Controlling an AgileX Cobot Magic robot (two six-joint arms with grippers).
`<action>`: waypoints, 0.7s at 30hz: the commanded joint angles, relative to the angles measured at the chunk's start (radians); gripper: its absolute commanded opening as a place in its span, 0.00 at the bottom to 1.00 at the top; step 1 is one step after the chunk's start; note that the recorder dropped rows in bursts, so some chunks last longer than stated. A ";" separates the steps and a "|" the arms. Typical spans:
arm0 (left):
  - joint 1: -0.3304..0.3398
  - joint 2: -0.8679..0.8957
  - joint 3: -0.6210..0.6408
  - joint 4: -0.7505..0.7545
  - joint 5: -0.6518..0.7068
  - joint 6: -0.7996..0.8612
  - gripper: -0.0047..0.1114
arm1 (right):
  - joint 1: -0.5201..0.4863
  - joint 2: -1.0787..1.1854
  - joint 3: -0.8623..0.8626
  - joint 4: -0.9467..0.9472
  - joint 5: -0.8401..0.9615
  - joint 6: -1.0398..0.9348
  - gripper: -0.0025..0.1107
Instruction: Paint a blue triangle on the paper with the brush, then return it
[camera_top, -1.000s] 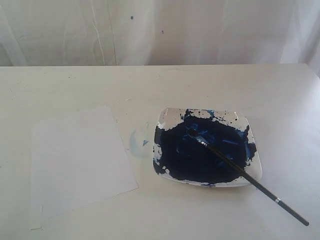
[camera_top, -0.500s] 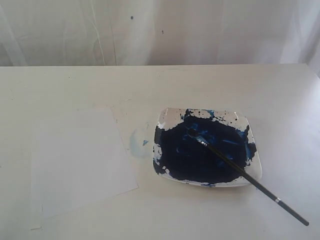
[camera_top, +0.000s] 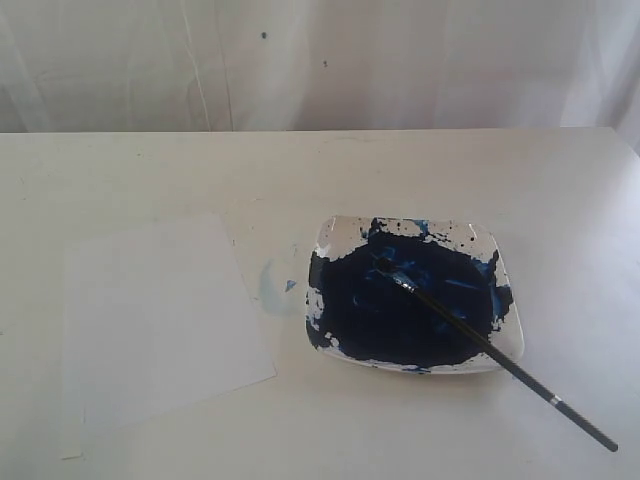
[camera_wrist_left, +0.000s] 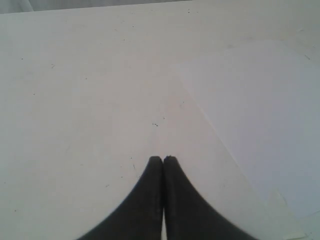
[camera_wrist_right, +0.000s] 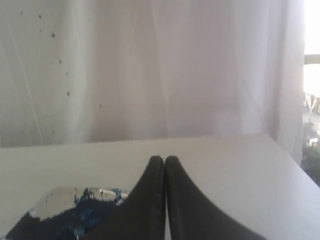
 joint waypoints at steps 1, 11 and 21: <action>-0.007 -0.004 0.004 -0.001 -0.006 0.007 0.04 | 0.002 -0.005 0.002 0.000 -0.092 0.002 0.02; -0.007 -0.004 0.004 -0.001 -0.365 0.482 0.04 | 0.002 -0.005 0.002 0.011 -0.099 0.238 0.02; -0.007 -0.004 0.004 -0.001 -0.630 0.632 0.04 | 0.002 -0.005 0.002 0.011 -0.217 0.315 0.02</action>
